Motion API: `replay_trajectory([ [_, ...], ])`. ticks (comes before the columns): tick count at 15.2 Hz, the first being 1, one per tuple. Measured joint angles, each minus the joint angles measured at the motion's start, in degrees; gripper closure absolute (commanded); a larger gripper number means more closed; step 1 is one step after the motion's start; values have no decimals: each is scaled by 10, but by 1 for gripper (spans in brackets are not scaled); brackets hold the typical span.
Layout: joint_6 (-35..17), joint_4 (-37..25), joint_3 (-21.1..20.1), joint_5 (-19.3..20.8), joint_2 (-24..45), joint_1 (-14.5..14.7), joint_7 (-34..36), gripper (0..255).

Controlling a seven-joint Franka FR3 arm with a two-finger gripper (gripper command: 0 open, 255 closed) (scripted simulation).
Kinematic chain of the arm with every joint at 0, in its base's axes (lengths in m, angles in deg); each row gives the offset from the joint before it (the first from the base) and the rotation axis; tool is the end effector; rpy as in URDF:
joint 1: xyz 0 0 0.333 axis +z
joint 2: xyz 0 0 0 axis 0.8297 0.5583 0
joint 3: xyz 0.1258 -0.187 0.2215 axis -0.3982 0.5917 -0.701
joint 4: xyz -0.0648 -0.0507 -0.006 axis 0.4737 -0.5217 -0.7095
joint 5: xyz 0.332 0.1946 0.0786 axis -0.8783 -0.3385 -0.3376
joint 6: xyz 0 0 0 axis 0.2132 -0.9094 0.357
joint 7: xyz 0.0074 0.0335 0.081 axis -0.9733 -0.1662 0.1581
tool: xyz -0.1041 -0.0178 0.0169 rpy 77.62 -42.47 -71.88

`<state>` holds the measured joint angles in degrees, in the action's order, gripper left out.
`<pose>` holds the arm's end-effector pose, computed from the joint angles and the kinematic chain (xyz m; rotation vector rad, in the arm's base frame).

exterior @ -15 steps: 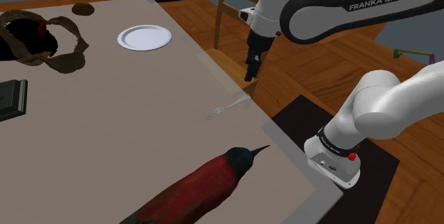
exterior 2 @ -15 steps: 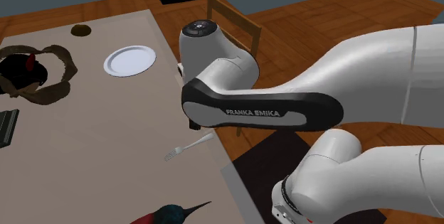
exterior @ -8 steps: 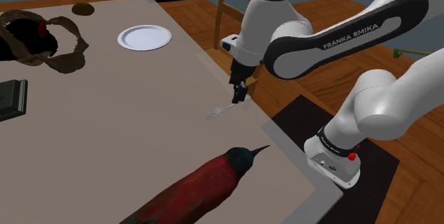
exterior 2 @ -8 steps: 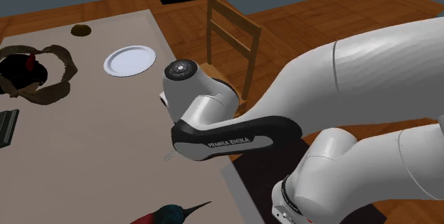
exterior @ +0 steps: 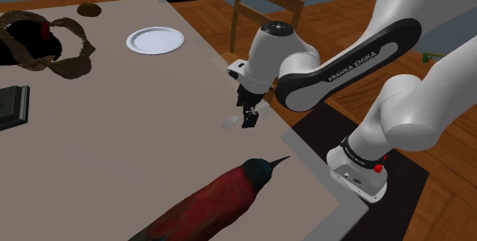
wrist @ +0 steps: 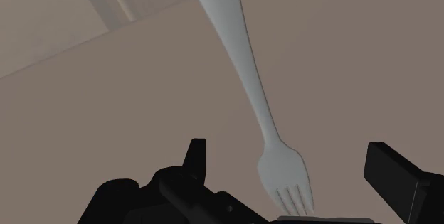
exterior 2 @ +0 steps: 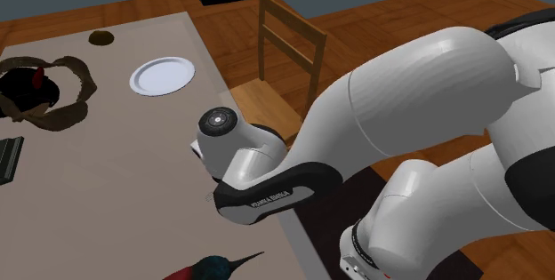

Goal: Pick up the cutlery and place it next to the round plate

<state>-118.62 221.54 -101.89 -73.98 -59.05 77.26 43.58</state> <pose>0.3274 0.2574 0.3180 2.6779 1.5756 0.2324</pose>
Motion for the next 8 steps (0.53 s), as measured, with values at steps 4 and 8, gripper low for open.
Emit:
replay_trajectory([
  [4, -29, 2, -5, 13, 28, -6, 10, 0],
  [8, -33, 2, -6, 15, 31, -7, 11, 0],
])
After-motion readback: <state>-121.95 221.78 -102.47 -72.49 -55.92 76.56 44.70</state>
